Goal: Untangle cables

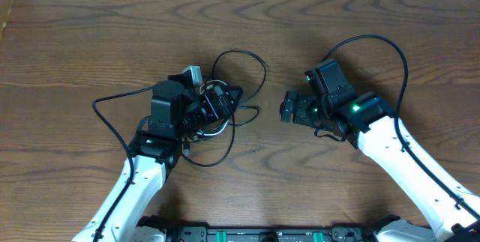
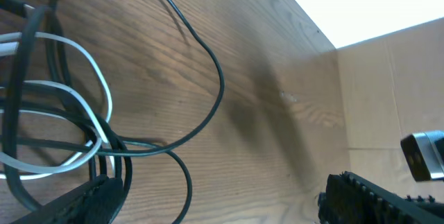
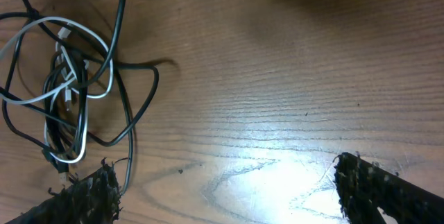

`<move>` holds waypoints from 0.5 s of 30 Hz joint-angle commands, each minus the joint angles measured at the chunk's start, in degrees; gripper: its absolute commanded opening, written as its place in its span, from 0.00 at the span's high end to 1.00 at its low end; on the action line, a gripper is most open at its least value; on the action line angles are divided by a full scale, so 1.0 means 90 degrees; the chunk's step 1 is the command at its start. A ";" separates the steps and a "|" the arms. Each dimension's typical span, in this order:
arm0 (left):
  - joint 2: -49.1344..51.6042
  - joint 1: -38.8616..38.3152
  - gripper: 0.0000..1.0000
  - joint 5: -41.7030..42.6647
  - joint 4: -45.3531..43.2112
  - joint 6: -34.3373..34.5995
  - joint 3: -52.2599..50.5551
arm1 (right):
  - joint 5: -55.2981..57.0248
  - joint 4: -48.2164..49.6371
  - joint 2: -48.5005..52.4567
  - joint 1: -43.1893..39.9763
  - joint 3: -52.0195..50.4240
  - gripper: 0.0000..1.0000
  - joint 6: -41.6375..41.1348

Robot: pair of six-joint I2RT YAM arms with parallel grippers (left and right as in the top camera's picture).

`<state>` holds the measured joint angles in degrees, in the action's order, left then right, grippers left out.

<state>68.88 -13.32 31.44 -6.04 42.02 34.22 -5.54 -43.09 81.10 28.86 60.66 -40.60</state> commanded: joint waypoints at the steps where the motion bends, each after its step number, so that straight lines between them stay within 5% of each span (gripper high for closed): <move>1: -0.0073 0.0015 0.02 -0.0197 -0.0010 0.0209 0.0049 | 0.0051 -0.0078 -0.0068 0.0056 0.0041 0.04 -0.0063; 7: -0.0321 0.0015 0.02 -0.0260 0.0158 0.0202 0.0233 | 0.0053 -0.0289 -0.0068 0.0053 0.0041 0.04 -0.0204; 15: -0.1151 0.0015 0.02 -0.1494 0.1834 0.0005 0.0665 | 0.0053 -0.0335 -0.0068 0.0056 0.0041 0.04 -0.0296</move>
<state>62.19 -13.32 25.23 6.26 43.29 37.32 -5.54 -45.89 81.10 28.86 60.66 -42.11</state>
